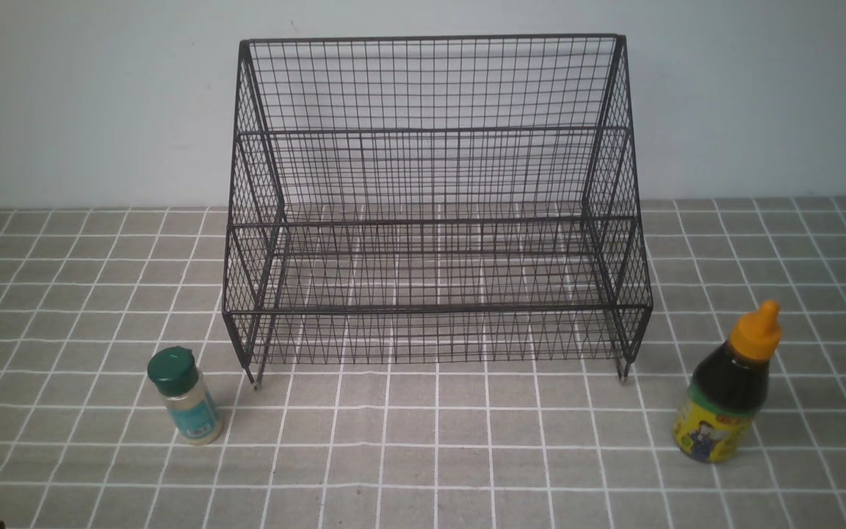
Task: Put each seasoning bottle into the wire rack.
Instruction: Use the right arm to grab the condiment bottle closest to it
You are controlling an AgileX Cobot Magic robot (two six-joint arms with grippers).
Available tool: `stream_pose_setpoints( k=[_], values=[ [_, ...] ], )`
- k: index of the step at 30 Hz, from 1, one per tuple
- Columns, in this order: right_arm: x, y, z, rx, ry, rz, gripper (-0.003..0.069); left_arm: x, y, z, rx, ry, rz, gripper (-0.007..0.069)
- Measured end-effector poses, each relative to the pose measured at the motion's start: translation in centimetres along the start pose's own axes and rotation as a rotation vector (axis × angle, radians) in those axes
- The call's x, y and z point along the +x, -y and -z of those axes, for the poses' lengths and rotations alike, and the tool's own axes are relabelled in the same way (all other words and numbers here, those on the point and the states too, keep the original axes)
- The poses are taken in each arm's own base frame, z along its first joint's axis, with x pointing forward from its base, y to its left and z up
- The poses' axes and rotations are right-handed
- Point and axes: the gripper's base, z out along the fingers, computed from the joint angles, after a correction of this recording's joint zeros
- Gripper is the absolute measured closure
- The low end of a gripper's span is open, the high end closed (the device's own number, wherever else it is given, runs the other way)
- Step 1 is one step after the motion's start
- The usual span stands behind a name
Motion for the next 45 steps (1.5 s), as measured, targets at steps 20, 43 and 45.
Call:
stream_pose_setpoints(
  k=[20,43,45],
  values=[
    [-4.1,0.9,-13.9,-0.048,-0.409,0.055,0.0095,0.0,0.0,0.0,0.000,-0.001,0.000,0.0631],
    [-2.0,-0.2,-21.4,0.045,-0.598,0.139,0.0345,0.0,0.0,0.0,0.000,0.000,0.000,0.0631],
    [-2.7,-0.4,-20.3,0.044,-0.612,0.154,0.0345,0.0,0.0,0.0,0.000,0.000,0.000,0.0631]
  ],
)
